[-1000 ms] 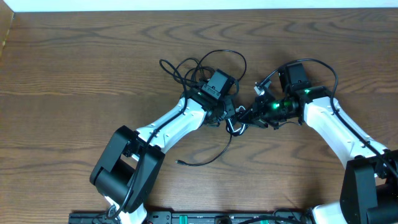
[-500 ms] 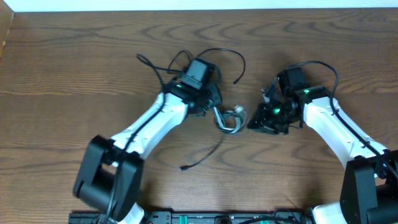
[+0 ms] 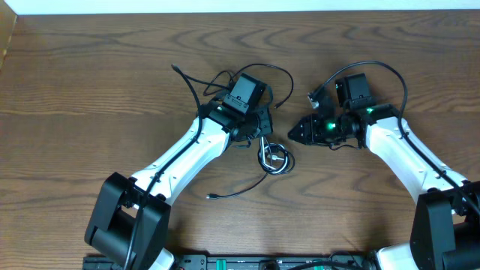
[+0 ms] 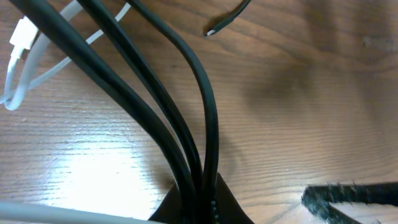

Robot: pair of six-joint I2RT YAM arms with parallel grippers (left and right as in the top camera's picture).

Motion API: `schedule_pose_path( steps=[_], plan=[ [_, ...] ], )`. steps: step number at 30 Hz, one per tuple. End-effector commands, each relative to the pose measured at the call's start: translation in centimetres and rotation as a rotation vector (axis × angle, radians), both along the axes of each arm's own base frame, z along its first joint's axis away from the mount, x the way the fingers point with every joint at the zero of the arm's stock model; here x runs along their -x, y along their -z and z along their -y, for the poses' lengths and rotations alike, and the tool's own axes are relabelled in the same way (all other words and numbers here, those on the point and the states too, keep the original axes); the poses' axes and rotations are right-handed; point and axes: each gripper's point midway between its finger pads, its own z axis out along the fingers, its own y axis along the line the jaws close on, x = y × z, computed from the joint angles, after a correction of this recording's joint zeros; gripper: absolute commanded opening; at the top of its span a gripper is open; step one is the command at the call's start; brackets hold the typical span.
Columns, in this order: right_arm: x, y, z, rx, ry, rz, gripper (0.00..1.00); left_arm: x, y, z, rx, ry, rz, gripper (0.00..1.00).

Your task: Untangle cables

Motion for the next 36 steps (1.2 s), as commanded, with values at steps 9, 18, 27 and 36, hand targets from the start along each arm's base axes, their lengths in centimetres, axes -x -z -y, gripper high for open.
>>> schedule_pose_path(
  steps=[9,18,27,36],
  plan=[
    [3.6,0.9,-1.3,0.098,-0.183,0.017,0.25,-0.2,-0.2,-0.6,-0.036,0.01,0.033,0.07],
    [3.9,2.2,-1.4,0.228,-0.214,0.055,0.19,-0.2,-0.2,-0.6,-0.035,0.011,0.032,0.08],
    [4.8,2.1,-2.5,0.217,-0.254,0.055,0.15,-0.2,-0.2,-0.6,-0.035,0.011,0.032,0.07],
    [4.9,1.9,-2.9,0.194,-0.251,0.046,0.01,-0.2,-0.2,-0.6,-0.035,0.011,0.032,0.07]
  ],
)
